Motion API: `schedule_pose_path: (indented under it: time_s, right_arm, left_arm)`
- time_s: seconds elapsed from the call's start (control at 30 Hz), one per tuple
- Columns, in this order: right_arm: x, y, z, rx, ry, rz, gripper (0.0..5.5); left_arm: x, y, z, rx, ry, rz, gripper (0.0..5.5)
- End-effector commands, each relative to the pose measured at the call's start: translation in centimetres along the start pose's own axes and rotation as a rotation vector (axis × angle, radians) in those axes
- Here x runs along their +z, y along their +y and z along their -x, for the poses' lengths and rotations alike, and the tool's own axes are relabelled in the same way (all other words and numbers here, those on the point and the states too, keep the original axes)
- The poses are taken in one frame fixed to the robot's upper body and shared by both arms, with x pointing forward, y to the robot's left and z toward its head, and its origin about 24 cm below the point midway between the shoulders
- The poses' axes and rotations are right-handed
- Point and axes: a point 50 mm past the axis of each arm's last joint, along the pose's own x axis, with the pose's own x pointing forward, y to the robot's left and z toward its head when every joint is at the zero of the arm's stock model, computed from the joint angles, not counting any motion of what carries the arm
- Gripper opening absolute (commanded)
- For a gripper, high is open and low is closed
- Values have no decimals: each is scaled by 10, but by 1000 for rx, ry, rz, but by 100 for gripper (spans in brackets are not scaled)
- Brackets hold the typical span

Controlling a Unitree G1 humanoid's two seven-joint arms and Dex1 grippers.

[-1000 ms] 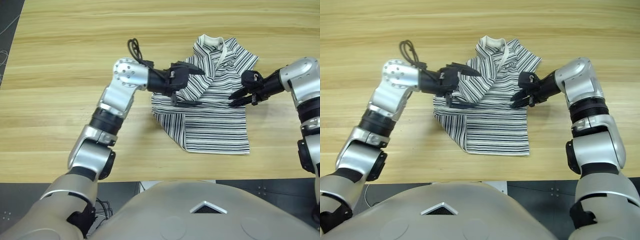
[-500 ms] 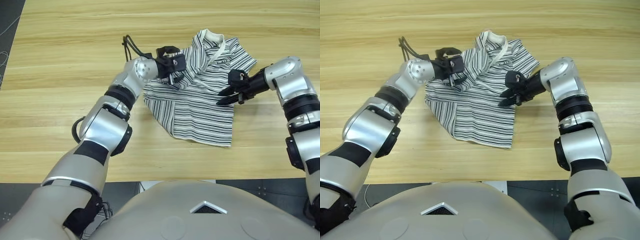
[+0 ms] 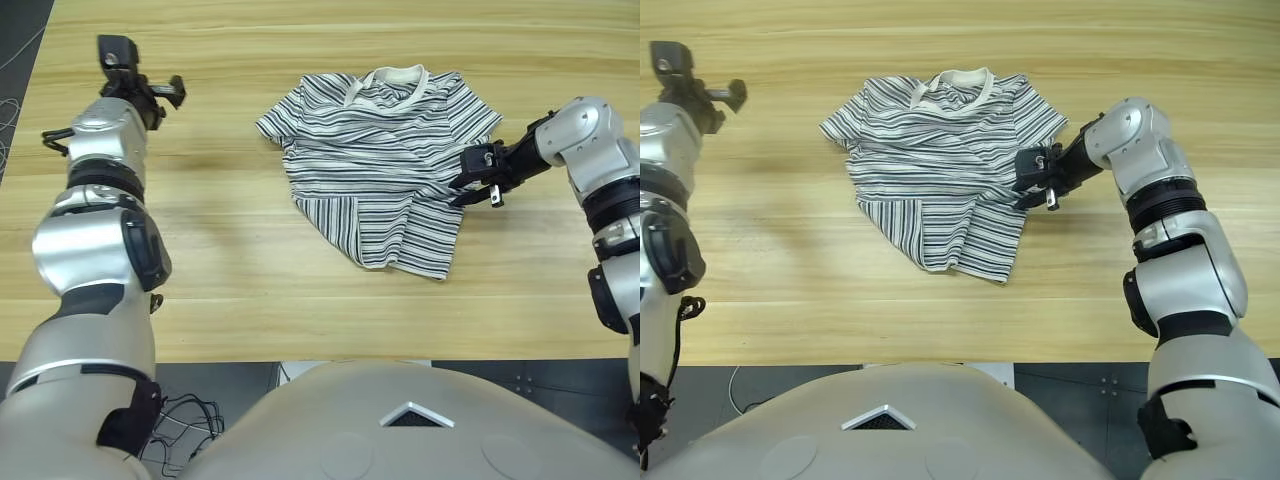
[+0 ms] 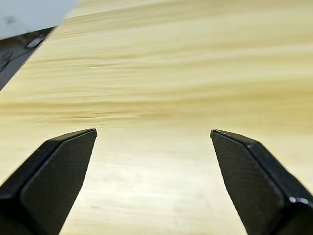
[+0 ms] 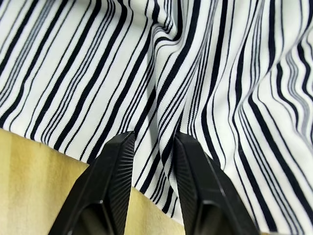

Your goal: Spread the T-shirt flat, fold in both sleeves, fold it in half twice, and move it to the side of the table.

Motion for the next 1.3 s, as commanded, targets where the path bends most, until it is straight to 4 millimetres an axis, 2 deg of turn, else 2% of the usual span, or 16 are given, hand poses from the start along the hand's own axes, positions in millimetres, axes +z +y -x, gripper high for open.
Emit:
schedule_pose_path:
  time_s: [0.03, 0.07, 0.13, 0.2, 0.27, 0.33, 0.4, 0.5, 0.6, 0.67, 0.73, 0.83, 0.93, 1.1, 1.2, 1.3]
  right_arm:
    - [-50, 43, -34, 163, 199, -134, 139]
    - [-49, 43, -34, 161, 184, -133, 139]
    - [-41, 38, -30, 161, 122, -120, 139]
    - [-22, 31, -15, 182, -14, -83, 139]
    - [6, 24, 9, 163, -161, -11, 139]
    - [29, 22, 30, 120, -225, 83, 139]
    - [40, 26, 40, 97, -236, 134, 139]
    - [46, 28, 51, 59, -219, 166, 139]
    - [50, 26, 58, 24, -219, 177, 139]
    - [58, 23, 50, 9, -268, 187, 139]
    - [65, 18, 29, -33, -313, 176, 139]
    - [68, 14, -6, -63, -347, 122, 139]
    - [66, 9, -30, -79, -334, 74, 139]
    - [43, 8, -67, -62, -219, -25, 139]
    - [25, 13, -74, -24, -137, -53, 139]
    - [18, 19, -77, 33, -115, -56, 139]
  left_arm:
    - [22, 23, 6, 71, -59, 97, 435]
    - [22, 22, 6, 62, -64, 82, 435]
    - [26, 3, 2, -59, -92, 7, 435]
    - [34, -28, -2, -236, -148, -140, 435]
    - [45, -65, 0, -472, -250, -310, 435]
    - [50, -107, 15, -761, -367, -517, 435]
    - [42, -136, 32, -946, -416, -695, 435]
    - [19, -152, 50, -1062, -380, -866, 435]
    - [-8, -147, 64, -1148, -305, -993, 435]
    - [-21, -138, 72, -1190, -254, -1048, 435]
    - [-27, -134, 77, -1209, -234, -1069, 435]
    - [-36, -136, 78, -1218, -217, -1065, 435]
    - [-43, -142, 77, -1228, -205, -1062, 435]
    - [-44, -161, 75, -1245, -231, -1054, 435]
    - [-45, -166, 74, -1250, -230, -1060, 435]
    - [-56, -163, 68, -1236, -173, -1095, 435]
